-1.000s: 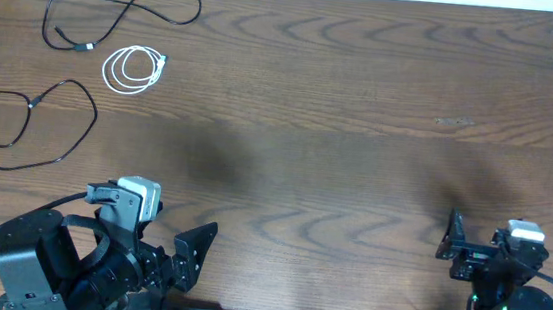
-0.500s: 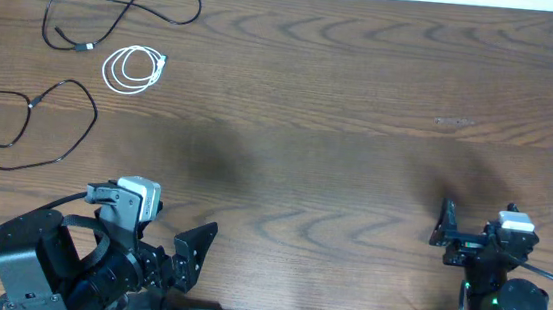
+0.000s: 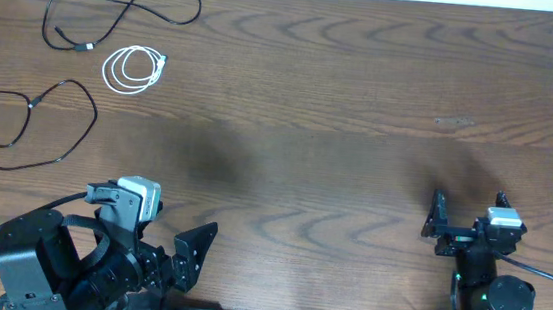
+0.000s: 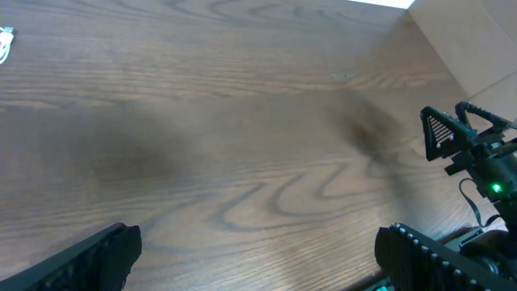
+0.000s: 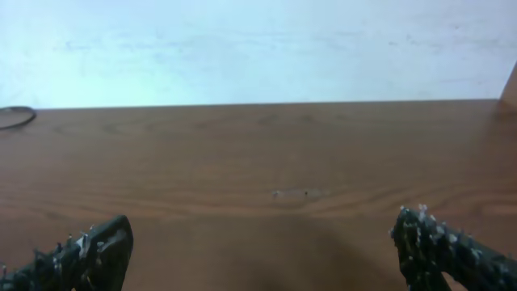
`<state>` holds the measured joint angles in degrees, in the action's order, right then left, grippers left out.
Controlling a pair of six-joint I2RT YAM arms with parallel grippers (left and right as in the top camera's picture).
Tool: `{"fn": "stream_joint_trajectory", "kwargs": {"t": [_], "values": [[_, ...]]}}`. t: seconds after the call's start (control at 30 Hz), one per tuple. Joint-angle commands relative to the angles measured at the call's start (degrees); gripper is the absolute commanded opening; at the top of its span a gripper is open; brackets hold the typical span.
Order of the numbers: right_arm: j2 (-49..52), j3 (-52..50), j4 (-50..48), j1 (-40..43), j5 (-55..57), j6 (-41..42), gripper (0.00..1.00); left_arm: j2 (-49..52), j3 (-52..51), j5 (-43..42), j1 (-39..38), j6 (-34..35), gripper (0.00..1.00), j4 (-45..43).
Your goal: Untangle cables
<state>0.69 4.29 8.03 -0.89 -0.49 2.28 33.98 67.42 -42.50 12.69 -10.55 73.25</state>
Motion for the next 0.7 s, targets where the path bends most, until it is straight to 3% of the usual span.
{"fn": "stream_joint_trajectory", "kwargs": {"t": [0.0, 0.67], "values": [[-0.4, -1.1, -2.0, -0.3, -0.7, -0.7, 0.99, 0.0, 0.2, 0.1, 0.2, -0.6, 0.98, 0.0], [-0.4, -1.9, -4.2, -0.3, -0.8, -0.6, 0.99, 0.0, 0.2, 0.1, 0.2, -0.6, 0.98, 0.0]]}}
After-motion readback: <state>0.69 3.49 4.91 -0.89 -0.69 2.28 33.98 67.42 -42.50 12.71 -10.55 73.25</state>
